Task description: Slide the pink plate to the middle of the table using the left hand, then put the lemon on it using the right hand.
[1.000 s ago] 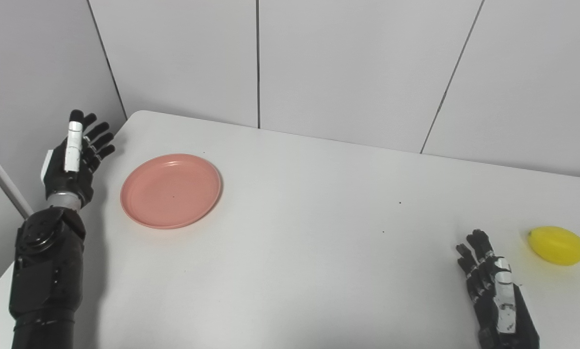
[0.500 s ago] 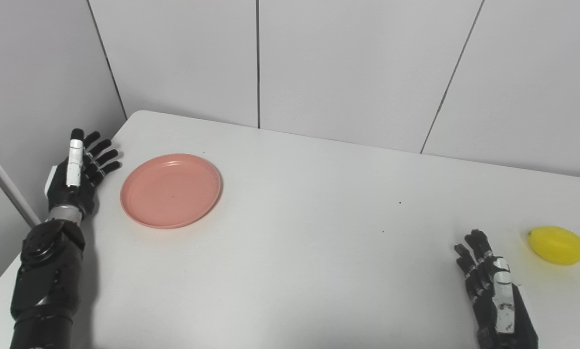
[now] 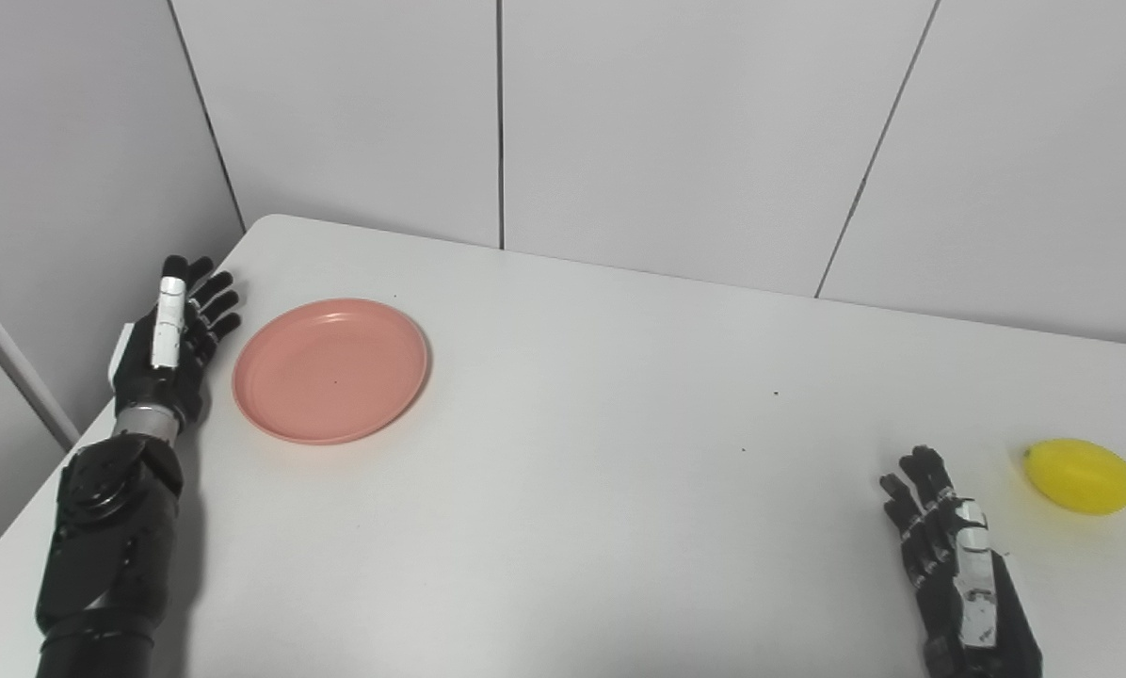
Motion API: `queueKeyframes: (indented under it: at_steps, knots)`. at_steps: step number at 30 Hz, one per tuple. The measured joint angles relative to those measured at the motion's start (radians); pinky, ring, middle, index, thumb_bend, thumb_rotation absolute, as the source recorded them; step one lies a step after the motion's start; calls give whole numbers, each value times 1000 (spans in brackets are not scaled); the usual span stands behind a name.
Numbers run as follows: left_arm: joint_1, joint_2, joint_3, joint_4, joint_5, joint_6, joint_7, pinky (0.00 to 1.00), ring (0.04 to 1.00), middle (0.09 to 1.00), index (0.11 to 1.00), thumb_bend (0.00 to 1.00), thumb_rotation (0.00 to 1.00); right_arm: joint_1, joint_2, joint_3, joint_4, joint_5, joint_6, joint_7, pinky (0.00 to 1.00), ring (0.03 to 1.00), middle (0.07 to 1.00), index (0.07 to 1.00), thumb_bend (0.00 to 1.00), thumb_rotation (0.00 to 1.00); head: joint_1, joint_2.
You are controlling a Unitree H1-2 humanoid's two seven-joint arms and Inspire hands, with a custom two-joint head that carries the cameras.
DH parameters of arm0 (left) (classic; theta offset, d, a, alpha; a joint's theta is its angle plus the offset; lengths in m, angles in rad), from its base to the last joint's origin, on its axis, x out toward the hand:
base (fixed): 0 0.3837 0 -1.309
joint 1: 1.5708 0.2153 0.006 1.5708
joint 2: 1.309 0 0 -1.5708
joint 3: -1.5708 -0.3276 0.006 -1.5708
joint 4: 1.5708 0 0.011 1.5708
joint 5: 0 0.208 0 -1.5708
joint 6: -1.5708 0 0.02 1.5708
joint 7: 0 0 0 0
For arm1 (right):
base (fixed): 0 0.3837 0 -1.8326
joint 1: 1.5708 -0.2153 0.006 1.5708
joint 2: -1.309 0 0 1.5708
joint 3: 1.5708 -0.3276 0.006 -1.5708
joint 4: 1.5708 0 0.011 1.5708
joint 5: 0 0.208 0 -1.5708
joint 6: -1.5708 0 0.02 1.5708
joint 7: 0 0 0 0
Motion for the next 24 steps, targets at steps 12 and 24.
queueKeyframes:
  at_steps: [12,24]
  knots:
    - [15,-1,-11,-28,-9,20,-15,871,876,876,895,943,851,0,2,6,-1,-5,0,-8,979,933,963,956,743,995,-6,2]
    - [48,-38,-39,-113,-9,61,-10,839,857,874,888,929,856,3,9,10,-6,-18,0,-22,974,929,962,951,754,990,-12,8]
